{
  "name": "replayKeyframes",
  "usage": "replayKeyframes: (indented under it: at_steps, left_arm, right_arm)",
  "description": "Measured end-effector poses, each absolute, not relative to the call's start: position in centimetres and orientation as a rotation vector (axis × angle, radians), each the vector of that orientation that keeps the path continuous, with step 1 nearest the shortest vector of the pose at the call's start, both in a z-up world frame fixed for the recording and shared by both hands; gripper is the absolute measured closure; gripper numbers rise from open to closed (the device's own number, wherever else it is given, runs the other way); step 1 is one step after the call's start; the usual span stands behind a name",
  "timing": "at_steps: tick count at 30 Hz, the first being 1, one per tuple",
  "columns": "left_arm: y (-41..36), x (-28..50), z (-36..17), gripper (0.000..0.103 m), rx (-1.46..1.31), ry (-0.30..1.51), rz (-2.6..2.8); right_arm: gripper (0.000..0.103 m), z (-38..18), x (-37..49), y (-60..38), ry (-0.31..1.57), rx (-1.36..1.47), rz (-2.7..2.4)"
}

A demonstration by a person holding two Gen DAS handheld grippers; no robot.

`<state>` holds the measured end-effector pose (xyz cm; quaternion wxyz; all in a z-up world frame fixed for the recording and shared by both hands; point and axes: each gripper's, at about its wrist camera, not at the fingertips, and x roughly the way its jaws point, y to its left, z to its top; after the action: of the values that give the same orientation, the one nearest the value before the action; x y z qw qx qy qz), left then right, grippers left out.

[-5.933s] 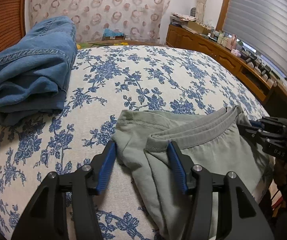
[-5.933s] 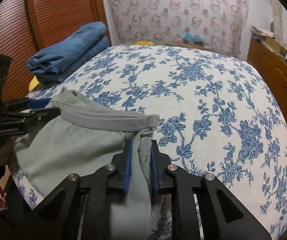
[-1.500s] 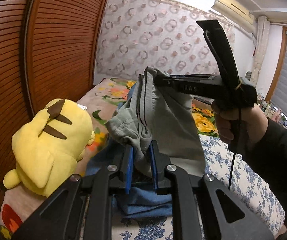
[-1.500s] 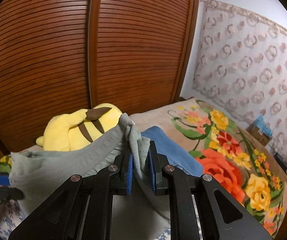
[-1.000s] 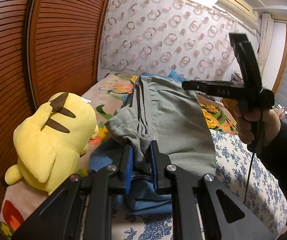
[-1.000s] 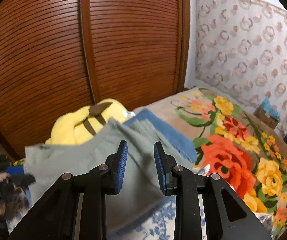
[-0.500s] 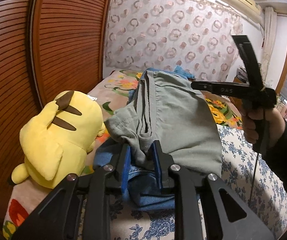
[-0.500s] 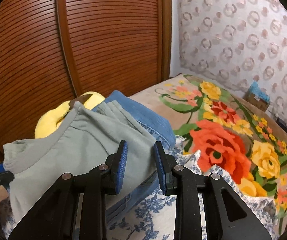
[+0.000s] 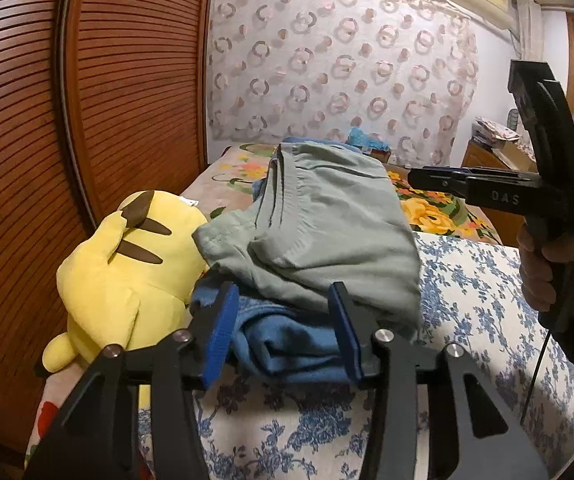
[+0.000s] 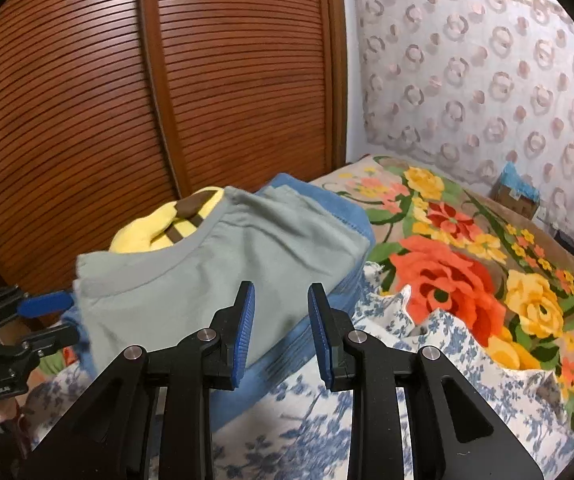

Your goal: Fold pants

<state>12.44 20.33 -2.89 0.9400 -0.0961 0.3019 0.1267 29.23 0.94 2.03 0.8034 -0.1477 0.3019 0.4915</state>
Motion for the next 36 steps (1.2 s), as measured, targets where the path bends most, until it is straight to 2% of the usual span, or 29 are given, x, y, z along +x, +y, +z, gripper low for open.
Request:
replayKeyframes:
  at_steps: [3,14,22,36]
  left_arm:
    - [20.0,11.7,-2.6,0.046,-0.195,0.605,0.251]
    - [18.2,9.1,-1.6,0.043,-0.166,0.593,0.229]
    - [16.3,7.8,-1.8,0.043,-0.140,0.604,0.225]
    - [14.4,5.4,-1.7,0.043,-0.146,0.571,0.173]
  right_arm:
    - [0.077,2.3,28.0,0.2,0.639,-0.312,1.054]
    - [0.076,2.6,25.0,-2.7,0.627,-0.287,1.031]
    - [0.064,2.4,22.7,-5.4,0.626,-0.268,0.983]
    - [0.032,1.9,18.6,-10.3,0.616,-0.230,0.892]
